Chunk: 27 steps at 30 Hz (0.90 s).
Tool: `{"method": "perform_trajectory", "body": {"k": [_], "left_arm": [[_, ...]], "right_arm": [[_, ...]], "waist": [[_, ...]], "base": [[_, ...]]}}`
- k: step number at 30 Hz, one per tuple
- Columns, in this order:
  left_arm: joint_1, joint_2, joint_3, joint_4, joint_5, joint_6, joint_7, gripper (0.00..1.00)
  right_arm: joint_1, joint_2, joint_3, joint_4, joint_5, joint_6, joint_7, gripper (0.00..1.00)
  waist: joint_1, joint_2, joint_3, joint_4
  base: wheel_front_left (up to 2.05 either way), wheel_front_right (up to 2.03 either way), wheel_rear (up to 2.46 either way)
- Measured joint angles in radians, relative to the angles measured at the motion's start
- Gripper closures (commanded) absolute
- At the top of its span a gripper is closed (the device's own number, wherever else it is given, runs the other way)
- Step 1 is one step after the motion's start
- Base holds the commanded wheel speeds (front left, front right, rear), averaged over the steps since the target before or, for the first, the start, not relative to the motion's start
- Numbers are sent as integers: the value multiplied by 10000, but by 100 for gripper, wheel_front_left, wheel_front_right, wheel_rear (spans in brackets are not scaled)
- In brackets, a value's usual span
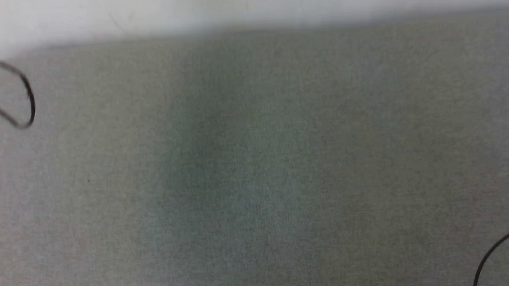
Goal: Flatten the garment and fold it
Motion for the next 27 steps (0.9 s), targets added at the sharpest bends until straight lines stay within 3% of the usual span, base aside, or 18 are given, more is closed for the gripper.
{"method": "perform_trajectory", "body": {"k": [7,14,21,27], "left_arm": [[-1459,-456,259,1616,151,-449,-598,100],[-2127,-836,364,2698,188,-966,-1141,100],[-2137,-1122,297,3509,203,-1333,-1616,100],[-664,-1260,173,3586,-213,-1490,-2100,100]], "right_arm": [[-2033,249,-441,1791,-1053,0,-616,100],[-2911,426,-479,3003,-1480,0,-1327,100],[-2980,750,-144,4004,-1478,0,-1944,100],[-1859,959,709,4462,-884,0,-2558,100]], "waist": [[0,0,1288,72],[-1,0,2344,124],[0,0,2956,85],[-4,0,2687,3]], "base": [[0,0,0],[0,0,0],[0,0,0],[0,0,0]]}}
